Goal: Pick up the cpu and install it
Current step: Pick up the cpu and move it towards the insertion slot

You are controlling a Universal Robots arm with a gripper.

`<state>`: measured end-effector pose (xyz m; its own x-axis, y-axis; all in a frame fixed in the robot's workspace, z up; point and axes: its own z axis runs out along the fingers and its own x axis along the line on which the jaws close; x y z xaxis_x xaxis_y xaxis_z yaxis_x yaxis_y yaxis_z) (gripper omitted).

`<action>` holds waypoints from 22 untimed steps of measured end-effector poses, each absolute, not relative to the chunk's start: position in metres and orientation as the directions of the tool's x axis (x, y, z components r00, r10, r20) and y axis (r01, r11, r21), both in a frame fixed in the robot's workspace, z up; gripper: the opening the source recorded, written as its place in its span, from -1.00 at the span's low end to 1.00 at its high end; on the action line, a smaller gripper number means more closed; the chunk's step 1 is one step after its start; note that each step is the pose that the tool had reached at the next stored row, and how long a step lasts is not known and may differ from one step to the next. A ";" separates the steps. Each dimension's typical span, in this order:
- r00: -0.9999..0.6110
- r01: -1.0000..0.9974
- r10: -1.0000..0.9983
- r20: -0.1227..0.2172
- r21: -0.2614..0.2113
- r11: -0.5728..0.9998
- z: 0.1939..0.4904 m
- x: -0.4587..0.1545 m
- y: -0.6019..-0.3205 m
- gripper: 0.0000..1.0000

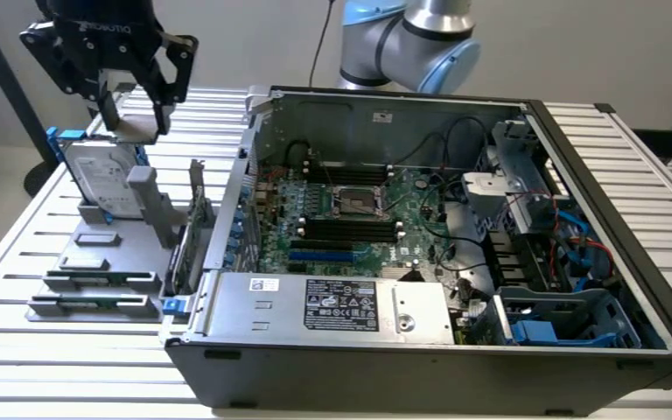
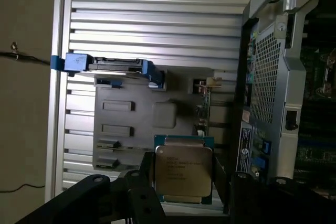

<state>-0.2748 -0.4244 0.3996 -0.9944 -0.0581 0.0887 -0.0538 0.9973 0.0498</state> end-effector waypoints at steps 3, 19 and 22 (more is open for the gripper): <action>-0.994 -0.055 -0.059 0.089 0.052 0.997 0.400 -0.261 -0.424 0.09; -0.994 -0.055 -0.060 0.088 0.058 0.997 0.394 -0.189 -0.425 0.09; -0.994 -0.055 -0.060 0.088 0.055 0.997 0.389 -0.175 -0.425 0.09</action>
